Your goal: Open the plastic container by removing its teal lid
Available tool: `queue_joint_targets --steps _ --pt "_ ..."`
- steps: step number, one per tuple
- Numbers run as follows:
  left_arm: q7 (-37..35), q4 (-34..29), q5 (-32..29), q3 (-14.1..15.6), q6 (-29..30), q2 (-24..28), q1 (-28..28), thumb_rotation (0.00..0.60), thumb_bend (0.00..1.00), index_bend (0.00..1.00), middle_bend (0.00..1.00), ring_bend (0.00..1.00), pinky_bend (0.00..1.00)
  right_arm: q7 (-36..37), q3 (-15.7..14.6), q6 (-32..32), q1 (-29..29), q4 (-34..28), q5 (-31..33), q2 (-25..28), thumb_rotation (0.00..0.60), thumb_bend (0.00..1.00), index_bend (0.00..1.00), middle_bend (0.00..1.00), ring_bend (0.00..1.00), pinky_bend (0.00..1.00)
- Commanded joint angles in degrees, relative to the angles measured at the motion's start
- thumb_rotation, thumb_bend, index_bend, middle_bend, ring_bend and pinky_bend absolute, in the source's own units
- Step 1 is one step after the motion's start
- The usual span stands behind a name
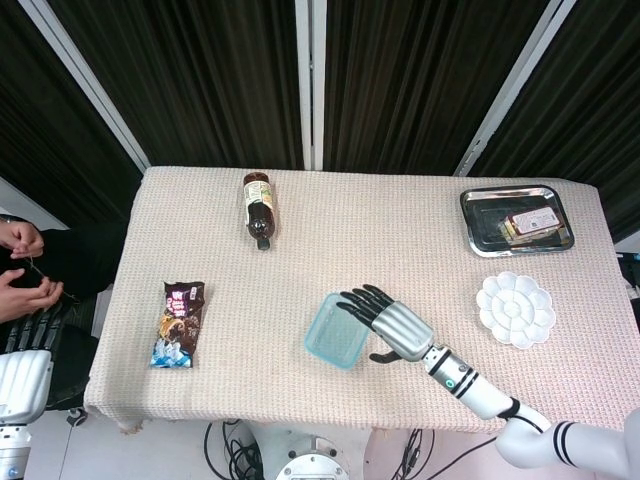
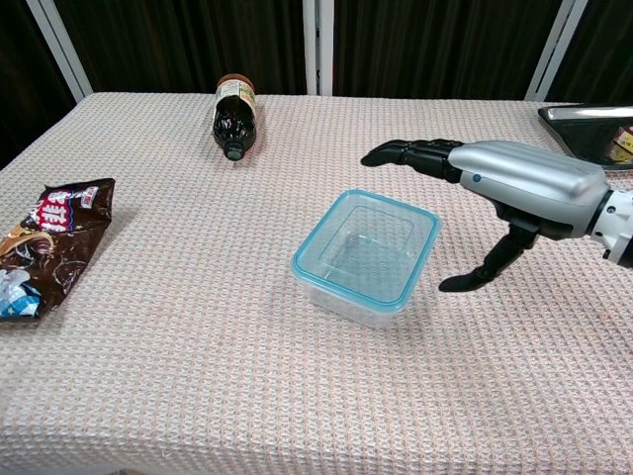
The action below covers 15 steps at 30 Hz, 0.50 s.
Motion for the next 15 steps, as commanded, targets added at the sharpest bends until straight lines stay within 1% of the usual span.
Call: queue_joint_targets --steps 1,4,7,11,15 --pt "-0.1 0.0 0.1 0.1 0.2 0.0 0.1 0.600 0.05 0.00 0.00 0.00 0.00 -1.5 0.9 -1.3 1.8 -0.4 -0.4 -1.5 0.600 0.02 0.00 0.00 0.00 0.00" --pt "-0.3 0.1 0.1 0.2 0.4 0.1 0.3 0.600 0.05 0.00 0.00 0.00 0.00 -3.2 2.2 -2.4 3.2 0.5 0.4 -4.3 0.600 0.02 0.00 0.00 0.00 0.00" --pt "-0.4 0.2 0.3 0.2 0.6 0.1 0.4 0.600 0.05 0.00 0.00 0.00 0.00 -4.9 3.8 -3.2 4.2 2.7 2.0 -7.3 0.600 0.02 0.00 0.00 0.00 0.00" --pt "-0.2 0.1 0.7 0.2 0.6 0.2 0.3 0.600 0.05 0.00 0.00 0.00 0.00 -4.8 5.7 -5.0 5.9 6.0 4.7 -10.5 0.600 0.01 0.00 0.00 0.00 0.00" --pt "0.0 -0.1 0.7 0.2 0.5 0.3 0.2 0.600 0.05 0.00 0.00 0.00 0.00 -4.5 7.1 -5.3 7.1 8.8 6.1 -13.1 0.600 0.01 0.00 0.00 0.00 0.00"
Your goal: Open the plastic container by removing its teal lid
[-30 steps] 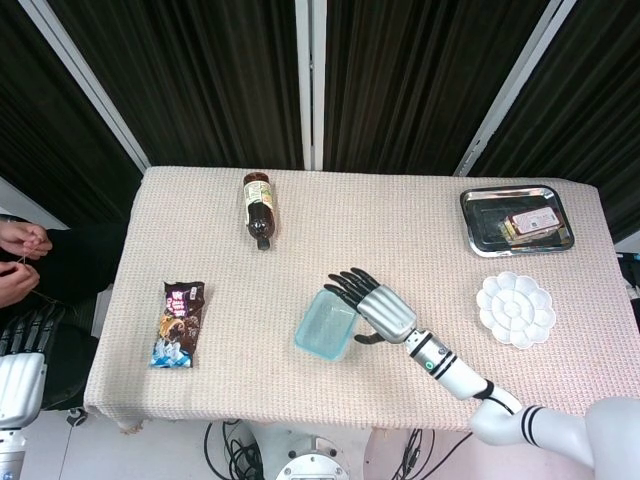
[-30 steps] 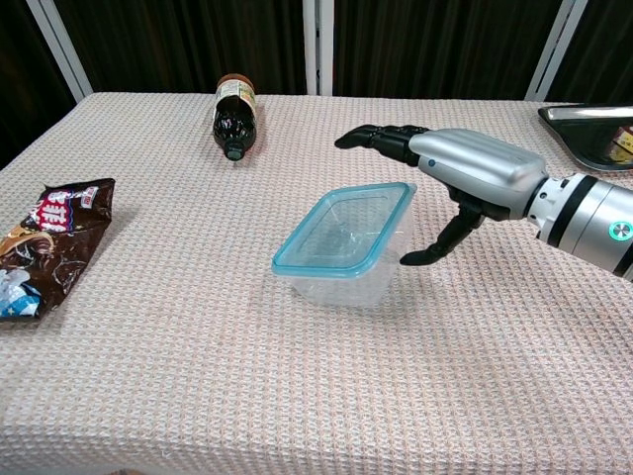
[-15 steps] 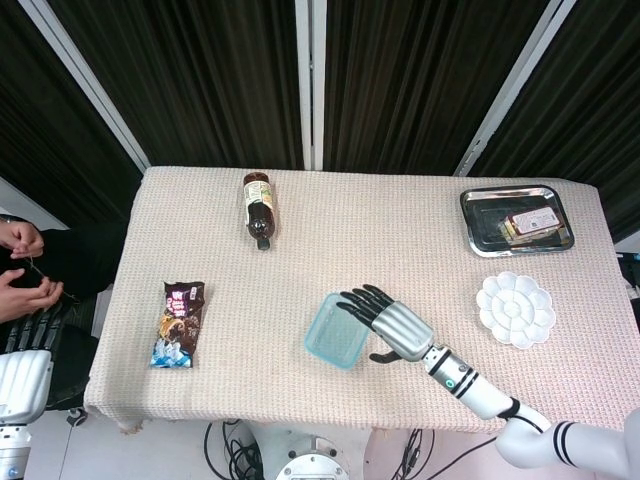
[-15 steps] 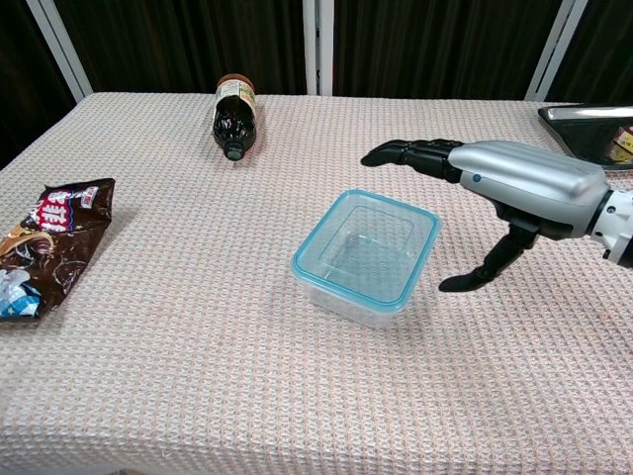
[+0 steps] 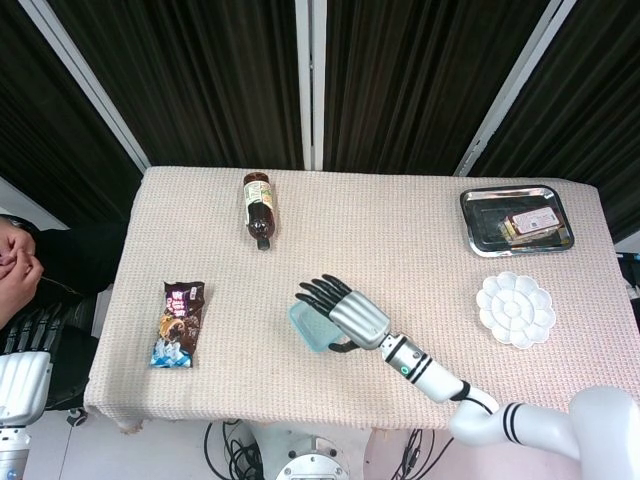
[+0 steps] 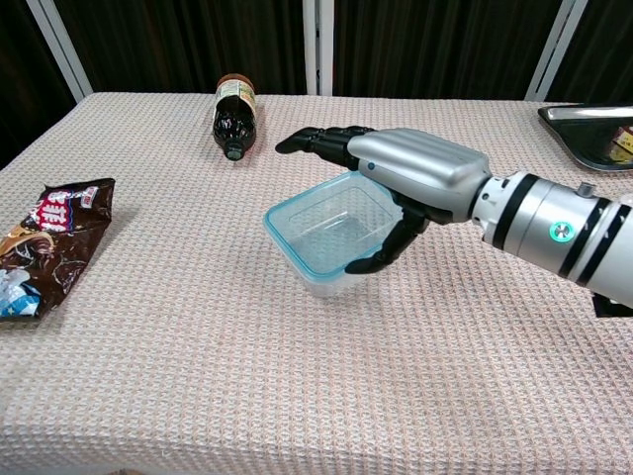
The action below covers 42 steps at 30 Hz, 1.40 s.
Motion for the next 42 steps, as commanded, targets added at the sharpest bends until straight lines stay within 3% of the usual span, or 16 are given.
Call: queue_joint_targets --steps 1,10,14,16,18,25,35,42 --pt "0.1 -0.1 0.0 -0.1 -0.1 0.0 -0.1 0.600 0.05 0.00 0.00 0.00 0.00 0.1 1.3 -0.5 1.1 2.2 1.5 -2.1 0.600 0.01 0.00 0.00 0.00 0.00" --pt "0.4 -0.3 -0.1 -0.5 -1.0 0.2 -0.9 0.600 0.05 0.00 0.00 0.00 0.00 -0.3 6.0 -3.7 5.8 6.3 5.9 -7.0 0.600 0.01 0.00 0.00 0.00 0.00" --pt "0.1 -0.2 -0.2 -0.6 -1.2 0.3 -1.2 0.600 0.05 0.00 0.00 0.00 0.00 1.6 6.6 -6.1 6.4 2.5 8.0 -3.7 0.600 0.02 0.00 0.01 0.00 0.00" --pt "-0.1 0.0 -0.2 -0.6 -1.3 0.3 -1.2 0.600 0.05 0.00 0.00 0.00 0.00 3.5 6.8 -7.6 6.1 0.1 9.5 -1.1 0.600 0.08 0.00 0.06 0.00 0.00" --pt "-0.3 0.3 -0.3 -0.6 -1.5 0.1 -1.3 0.600 0.05 0.00 0.00 0.00 0.00 6.0 7.0 -9.6 5.9 -2.3 11.3 2.0 0.600 0.25 0.00 0.12 0.00 0.00" --pt "-0.8 1.0 -0.4 -0.5 -1.9 -0.4 -1.5 0.600 0.05 0.00 0.00 0.00 0.00 9.0 7.3 -14.3 5.7 -4.7 16.5 7.6 0.600 0.60 0.00 0.19 0.00 0.00" --pt "-0.8 1.2 -0.6 -0.4 -2.0 -0.6 -1.5 0.600 0.05 0.00 0.00 0.00 0.00 10.1 9.2 -22.8 10.2 -0.2 23.6 8.0 0.600 0.82 0.00 0.24 0.00 0.00" --pt "-0.9 1.3 -0.8 -0.4 -2.1 -0.8 -1.6 0.600 0.05 0.00 0.00 0.00 0.00 10.3 8.8 -26.0 11.6 0.4 25.6 8.2 0.600 0.84 0.00 0.24 0.00 0.00"
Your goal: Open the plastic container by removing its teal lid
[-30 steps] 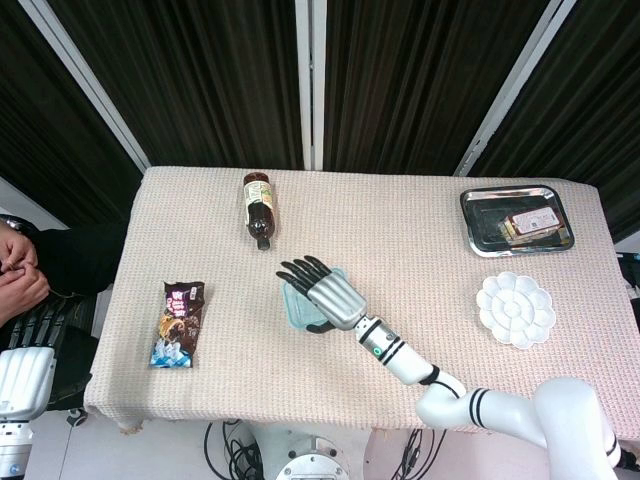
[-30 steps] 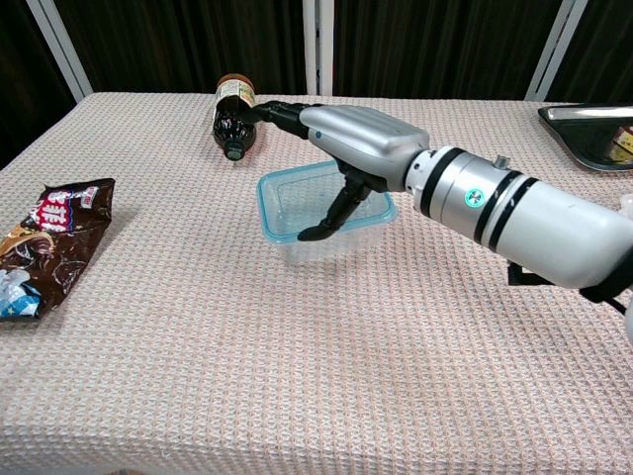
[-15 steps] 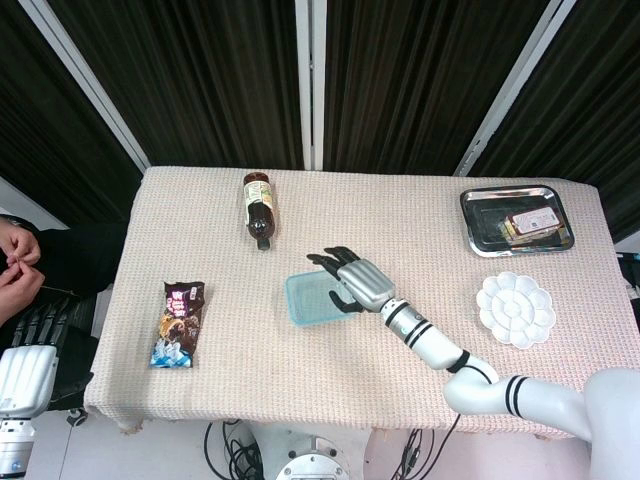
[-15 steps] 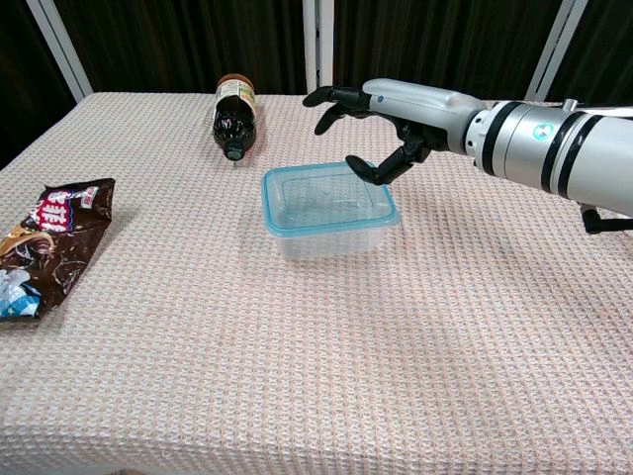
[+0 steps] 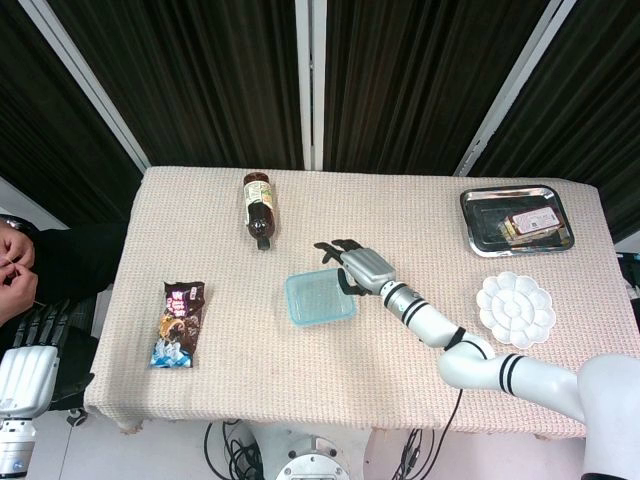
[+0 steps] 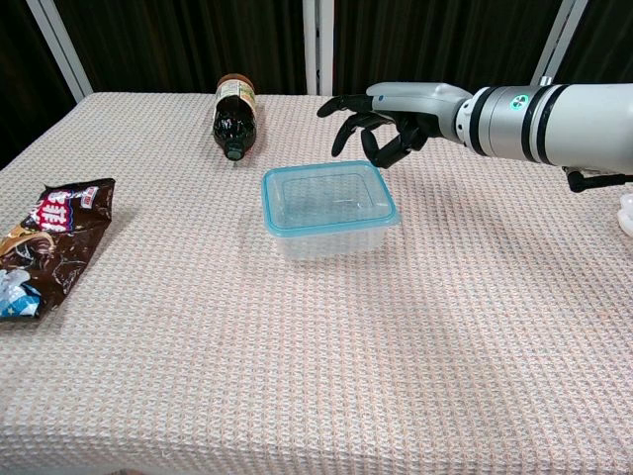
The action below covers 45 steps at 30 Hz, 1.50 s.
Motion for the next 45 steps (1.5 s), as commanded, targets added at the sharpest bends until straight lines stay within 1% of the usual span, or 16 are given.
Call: queue_joint_targets --steps 1,10,17,19,20,22,23,24,25,28,30,33,35,38,41,45 --pt "-0.1 0.1 -0.1 0.0 0.0 -0.1 0.0 0.600 0.05 0.00 0.00 0.00 0.00 0.4 -0.5 -0.1 -0.2 -0.7 0.1 0.5 0.600 0.84 0.00 0.25 0.00 0.00" --pt "0.3 0.1 0.7 -0.3 -1.3 -0.1 -1.4 0.600 0.05 0.00 0.00 0.00 0.00 3.9 -3.6 2.6 -5.0 -8.2 -2.4 5.5 0.600 0.84 0.00 0.25 0.00 0.00" --pt "2.5 -1.6 2.5 -0.9 -4.0 1.1 -4.3 0.600 0.05 0.00 0.00 0.00 0.00 5.5 -4.8 5.4 -7.3 -10.4 -4.6 7.8 0.600 0.84 0.00 0.24 0.00 0.00" --pt "2.6 -2.9 3.5 -1.3 -5.8 1.8 -6.1 0.600 0.05 0.00 0.00 0.00 0.00 5.1 -4.6 7.6 -8.1 -10.4 -4.7 8.1 0.600 0.75 0.00 0.21 0.00 0.00" --pt "2.4 -3.6 4.1 -1.5 -6.8 2.2 -7.2 0.600 0.05 0.00 0.00 0.00 0.00 4.7 -4.4 9.2 -8.7 -10.4 -4.8 8.1 0.600 0.68 0.00 0.20 0.00 0.00" --pt "1.4 -5.2 5.5 -2.2 -9.4 3.0 -9.8 0.600 0.05 0.00 0.00 0.00 0.00 3.6 -3.8 14.0 -10.3 -10.7 -5.7 7.9 0.600 0.40 0.00 0.14 0.00 0.00" --pt "0.9 -6.4 6.5 -2.7 -11.5 3.4 -11.8 0.600 0.05 0.00 0.00 0.00 0.00 3.1 -3.7 17.5 -11.5 -11.2 -6.9 8.0 0.600 0.32 0.00 0.12 0.00 0.00" --pt "0.7 -7.2 7.2 -3.1 -13.3 3.7 -13.4 0.600 0.05 0.00 0.00 0.00 0.00 2.9 -3.6 20.1 -12.5 -11.7 -7.9 8.3 0.600 0.27 0.00 0.10 0.00 0.00" --pt "0.5 -8.2 7.7 -3.5 -15.3 3.8 -15.2 0.600 0.05 0.00 0.00 0.00 0.00 2.9 -3.6 22.6 -13.5 -12.3 -9.1 8.7 0.600 0.25 0.00 0.08 0.00 0.00" --pt "0.4 -11.0 8.1 -5.6 -22.7 3.5 -21.6 0.600 0.05 0.00 0.00 0.00 0.00 2.3 -3.9 30.4 -16.8 -15.0 -13.1 11.2 0.600 0.24 0.00 0.04 0.00 0.00" --pt "-0.1 -12.2 6.4 -7.4 -28.4 2.3 -26.3 0.600 0.05 0.00 0.00 0.00 0.00 1.2 -4.3 35.9 -19.3 -16.9 -15.5 13.2 0.600 0.24 0.00 0.01 0.00 0.00" --pt "-0.5 -12.3 1.4 -10.2 -36.0 -0.8 -32.5 0.600 0.05 0.00 0.00 0.00 0.00 0.1 -5.1 42.6 -22.9 -19.4 -18.6 15.5 0.600 0.24 0.00 0.00 0.00 0.00" --pt "1.6 -11.9 -2.5 -11.7 -40.8 -3.1 -36.4 0.600 0.05 0.00 0.00 0.00 0.00 0.1 -6.0 45.8 -25.0 -20.4 -20.3 16.7 0.600 0.24 0.00 0.00 0.00 0.00" --pt "6.9 -11.1 -9.3 -13.1 -45.6 -6.8 -41.3 0.600 0.04 0.00 0.00 0.00 0.00 -0.1 -7.4 48.2 -27.0 -21.0 -21.8 17.7 0.600 0.24 0.00 0.00 0.00 0.00" --pt "13.8 -9.7 -16.7 -13.8 -48.0 -10.6 -46.1 0.600 0.04 0.00 0.00 0.00 0.00 -0.2 -8.4 49.0 -28.1 -20.5 -22.6 17.6 0.600 0.24 0.00 0.00 0.00 0.00" --pt "22.9 -6.8 -26.8 -13.4 -47.7 -15.4 -51.9 0.600 0.04 0.00 0.00 0.00 0.00 1.0 -9.1 49.6 -29.1 -19.5 -23.0 17.1 0.600 0.24 0.00 0.00 0.00 0.00"
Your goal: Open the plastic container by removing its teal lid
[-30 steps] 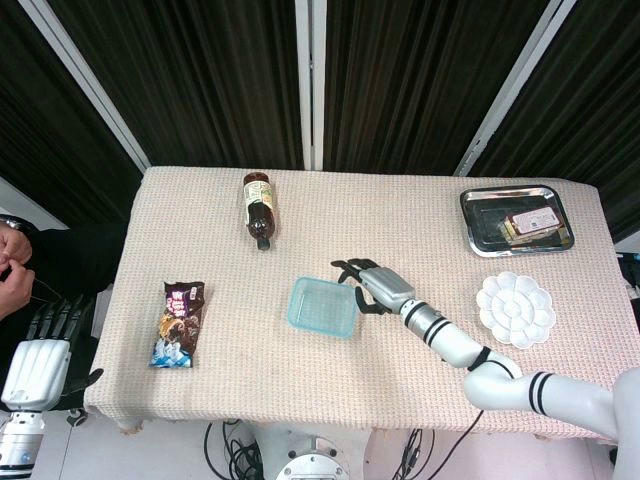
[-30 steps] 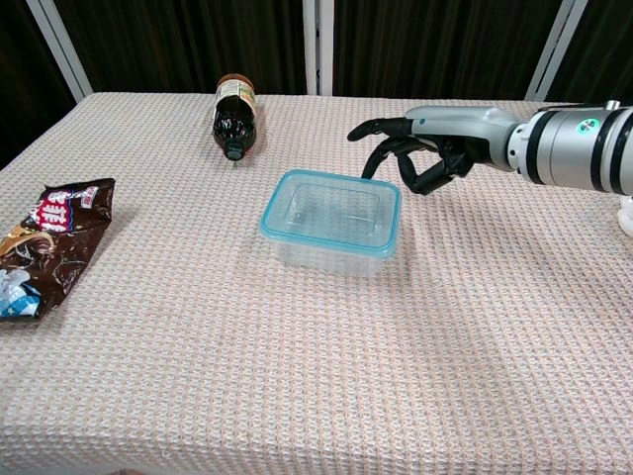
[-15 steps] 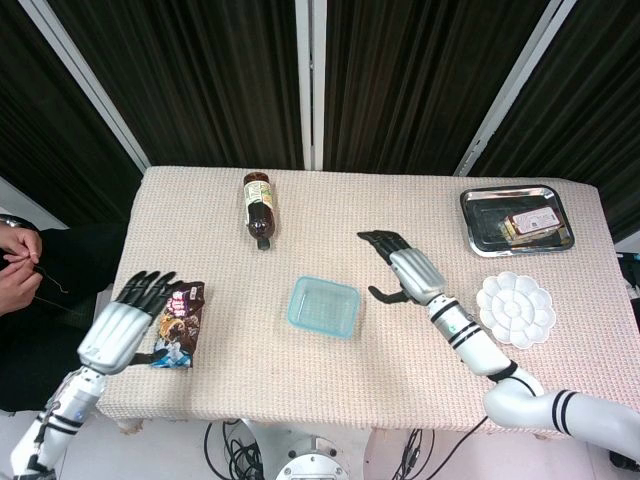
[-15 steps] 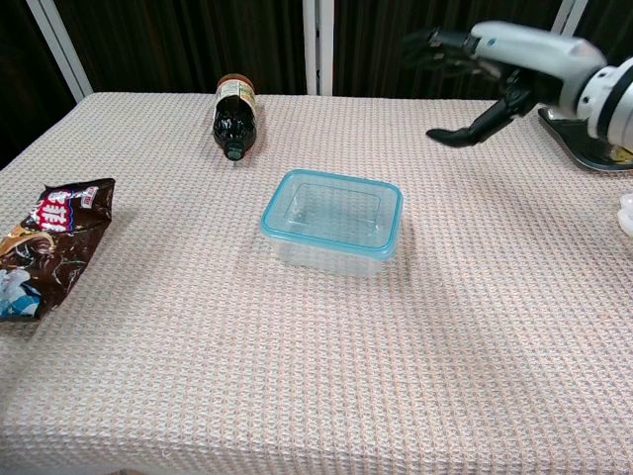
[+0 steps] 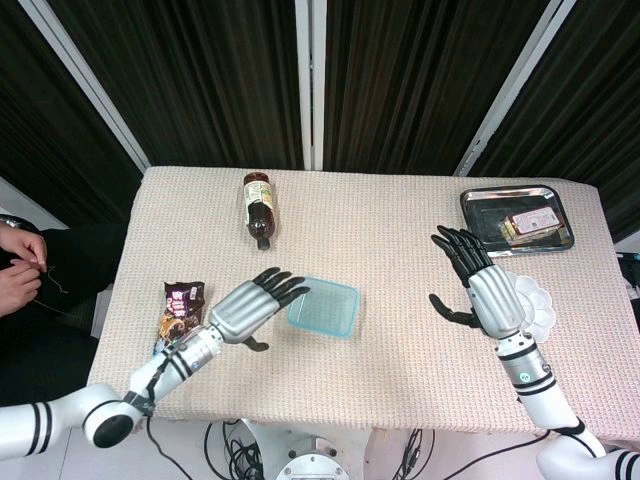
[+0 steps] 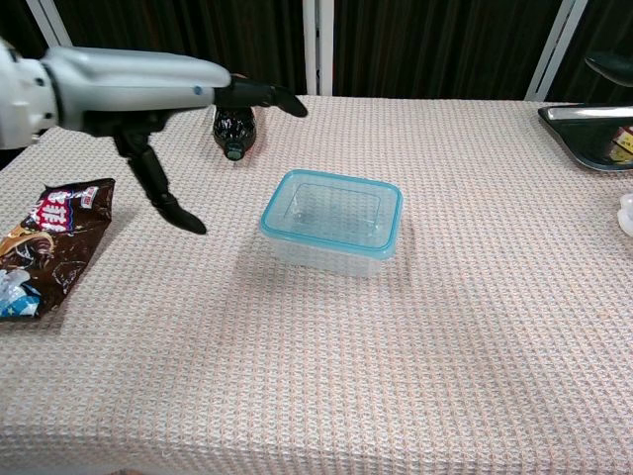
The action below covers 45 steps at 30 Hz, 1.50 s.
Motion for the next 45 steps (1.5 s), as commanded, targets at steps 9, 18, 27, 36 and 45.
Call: queue_joint_targets --steps 9,18,27,36,45 --pt "19.7 7.3 -37.7 1.0 2.3 -11.7 -19.3 0.600 0.04 0.00 0.00 0.00 0.02 2.2 -0.9 0.1 -1.2 2.2 -0.9 -0.7 0.600 0.24 0.00 0.00 0.00 0.00" --pt "20.9 11.2 -49.7 3.3 4.2 -14.1 -25.8 0.600 0.04 0.00 0.00 0.00 0.04 2.4 -1.5 -1.2 -1.0 2.7 -1.6 -1.3 0.600 0.24 0.00 0.00 0.00 0.00" --pt "20.2 11.8 -53.1 4.8 4.2 -14.3 -28.9 0.600 0.04 0.00 0.00 0.00 0.07 2.7 -1.8 -2.1 -1.0 3.4 -1.8 -1.9 0.600 0.24 0.00 0.00 0.00 0.00" --pt "18.3 11.7 -54.6 5.9 3.5 -13.7 -30.6 0.600 0.04 0.00 0.00 0.00 0.09 2.9 -2.2 -3.0 -1.0 3.9 -1.9 -2.4 0.600 0.24 0.00 0.00 0.00 0.00" --pt "16.3 13.7 -55.7 6.6 3.0 -14.9 -32.0 0.600 0.04 0.00 0.05 0.00 0.11 3.2 -3.0 -3.6 -1.1 3.8 -2.7 -3.0 0.600 0.24 0.00 0.00 0.00 0.00"
